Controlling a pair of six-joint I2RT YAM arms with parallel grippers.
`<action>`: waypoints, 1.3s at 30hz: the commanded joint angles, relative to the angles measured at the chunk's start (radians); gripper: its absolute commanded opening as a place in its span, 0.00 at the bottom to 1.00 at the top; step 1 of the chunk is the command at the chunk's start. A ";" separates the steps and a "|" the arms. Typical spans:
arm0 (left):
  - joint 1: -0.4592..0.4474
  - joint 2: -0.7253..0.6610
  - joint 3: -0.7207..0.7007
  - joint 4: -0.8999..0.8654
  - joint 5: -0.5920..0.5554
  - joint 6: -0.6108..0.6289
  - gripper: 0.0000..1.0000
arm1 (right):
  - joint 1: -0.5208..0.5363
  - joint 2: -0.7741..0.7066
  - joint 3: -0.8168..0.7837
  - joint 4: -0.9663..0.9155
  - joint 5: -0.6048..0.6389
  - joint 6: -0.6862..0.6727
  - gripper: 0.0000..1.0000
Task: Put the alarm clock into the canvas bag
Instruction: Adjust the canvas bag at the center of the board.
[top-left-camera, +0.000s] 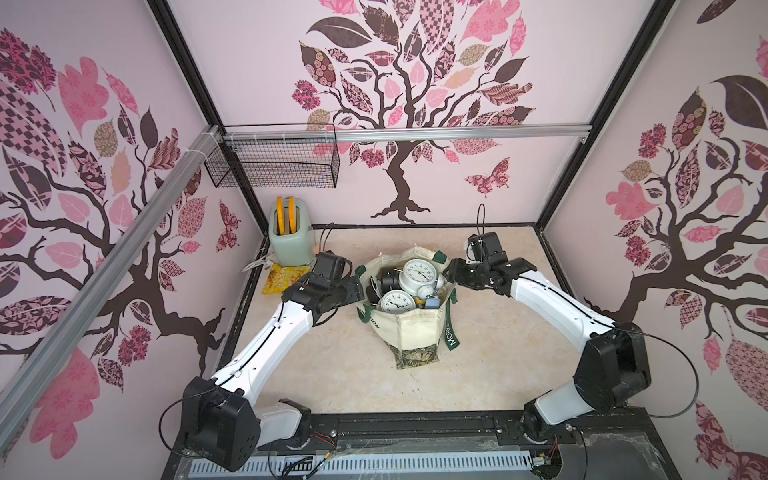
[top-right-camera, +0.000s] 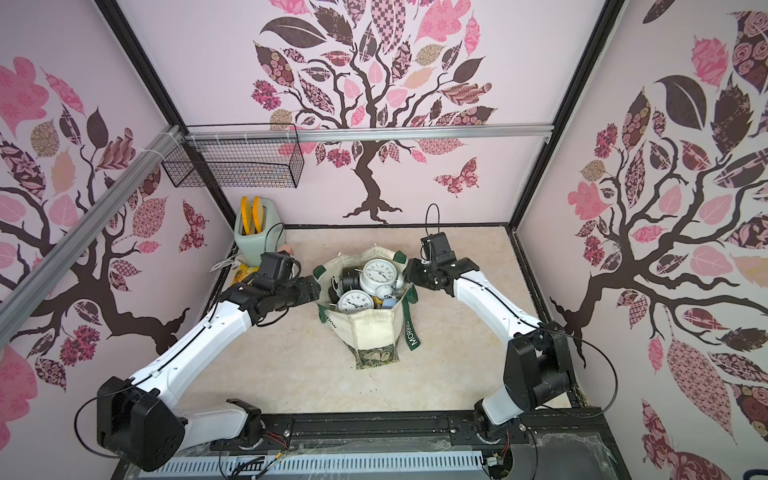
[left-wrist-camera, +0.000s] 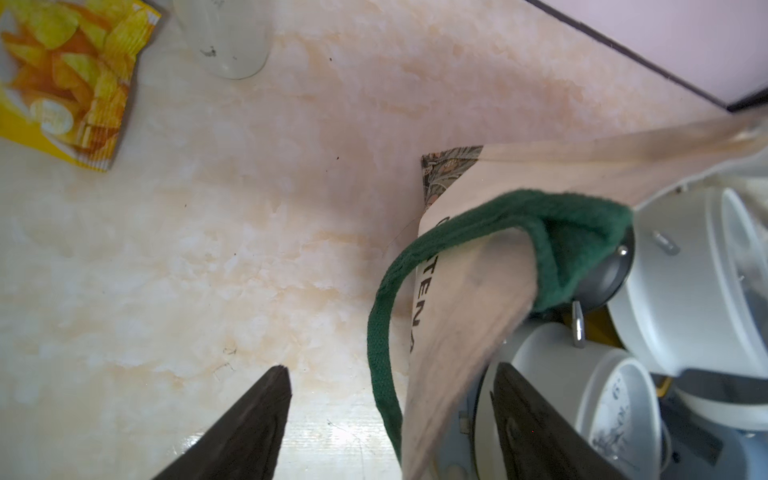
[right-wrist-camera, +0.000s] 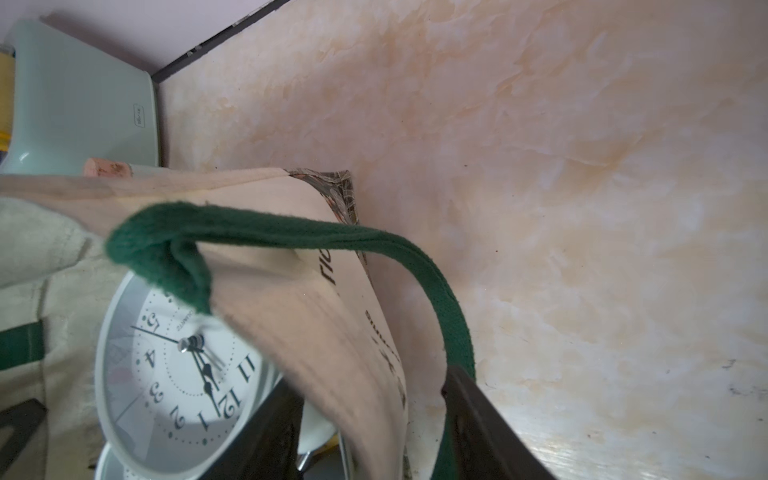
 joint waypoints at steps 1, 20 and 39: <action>0.001 0.011 -0.034 0.119 0.136 0.017 0.49 | 0.004 0.018 0.057 0.011 -0.092 -0.023 0.34; -0.039 0.028 0.247 0.059 0.203 0.094 0.00 | 0.096 -0.137 0.186 -0.044 -0.072 -0.009 0.00; 0.019 0.071 0.193 0.129 0.204 0.076 0.36 | 0.095 -0.194 -0.062 0.140 0.041 0.101 0.43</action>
